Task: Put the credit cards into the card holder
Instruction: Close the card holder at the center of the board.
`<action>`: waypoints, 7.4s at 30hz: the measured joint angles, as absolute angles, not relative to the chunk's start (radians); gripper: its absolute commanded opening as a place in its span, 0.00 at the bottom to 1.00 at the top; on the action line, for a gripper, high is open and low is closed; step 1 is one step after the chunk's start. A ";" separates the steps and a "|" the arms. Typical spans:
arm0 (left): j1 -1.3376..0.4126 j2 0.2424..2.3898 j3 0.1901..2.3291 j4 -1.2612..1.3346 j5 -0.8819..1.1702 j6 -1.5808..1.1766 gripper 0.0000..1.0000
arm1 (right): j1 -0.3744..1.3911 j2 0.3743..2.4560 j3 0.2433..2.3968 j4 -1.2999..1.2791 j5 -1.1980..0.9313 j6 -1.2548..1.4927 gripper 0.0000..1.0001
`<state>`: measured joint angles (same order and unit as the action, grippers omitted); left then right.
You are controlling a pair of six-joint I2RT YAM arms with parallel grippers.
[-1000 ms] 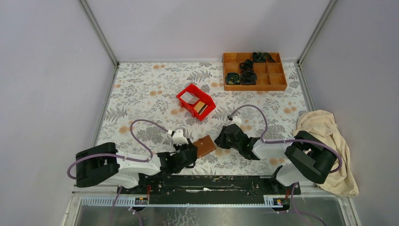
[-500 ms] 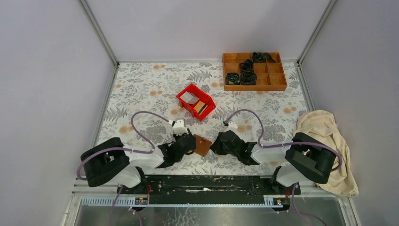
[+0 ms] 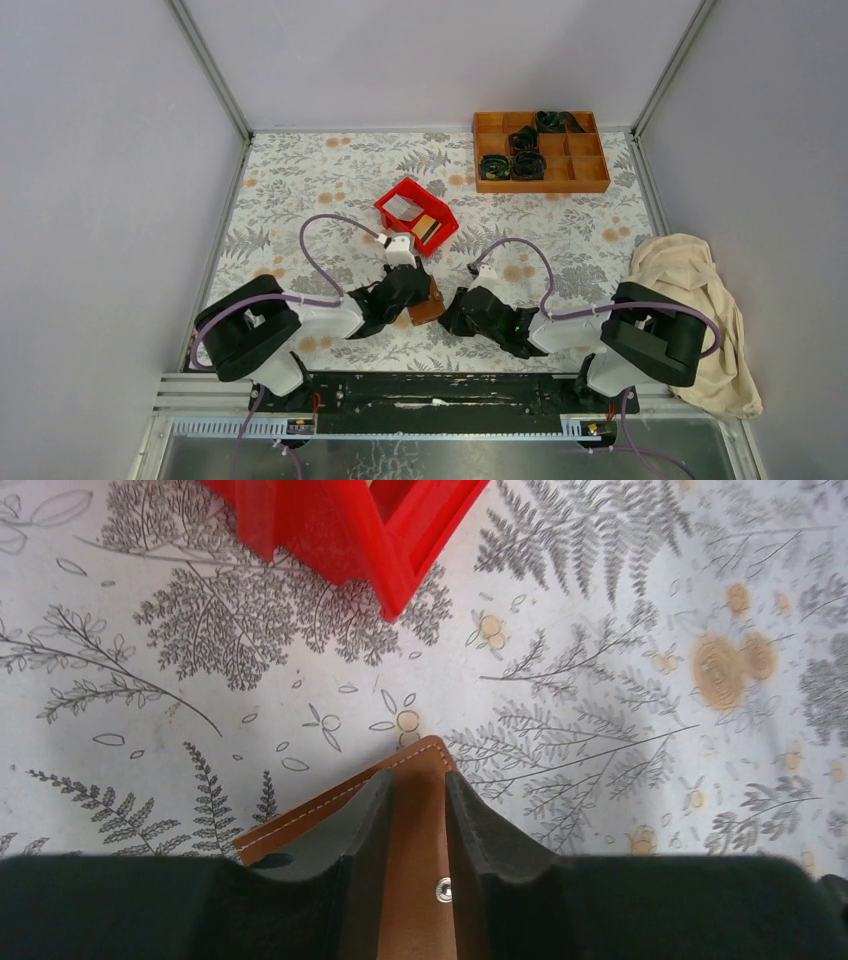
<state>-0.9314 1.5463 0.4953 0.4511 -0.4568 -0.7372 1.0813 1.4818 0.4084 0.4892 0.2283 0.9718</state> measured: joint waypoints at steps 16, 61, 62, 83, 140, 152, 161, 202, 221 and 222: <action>-0.922 1.165 0.394 0.400 -0.524 -0.791 0.60 | 1.113 1.314 0.411 0.205 0.387 0.911 0.43; -0.949 1.248 0.182 0.469 -0.503 -1.002 0.39 | 1.119 1.671 0.978 -0.181 0.481 0.555 0.35; -0.949 1.252 0.182 0.473 -0.501 -1.002 0.39 | 1.119 1.676 0.980 -0.182 0.481 0.555 0.34; -0.955 1.335 0.184 0.567 -0.496 -1.004 0.36 | 1.119 1.687 0.981 -0.199 0.481 0.555 0.30; -0.981 1.409 0.211 0.628 -0.496 -1.011 0.34 | 1.125 1.706 1.034 -0.218 0.480 0.545 0.03; -0.988 1.409 0.213 0.625 -0.496 -1.011 0.34 | 1.125 1.739 1.044 -0.220 0.480 0.546 0.02; -0.989 1.410 0.213 0.625 -0.496 -1.011 0.34 | 1.126 1.751 1.046 -0.220 0.478 0.546 0.01; -1.002 1.431 0.229 0.624 -0.506 -1.011 0.34 | 1.126 1.754 1.043 -0.215 0.471 0.572 0.00; -1.013 1.456 0.248 0.621 -0.536 -1.011 0.34 | 1.116 1.720 0.970 -0.129 0.477 0.620 0.00; -1.015 1.457 0.249 0.621 -0.539 -1.011 0.34 | 1.116 1.718 0.968 -0.125 0.477 0.622 0.00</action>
<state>-1.0149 1.4570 0.2493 0.6209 -0.5388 -1.0115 1.1160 1.7184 0.9676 -0.1253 0.4774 0.6224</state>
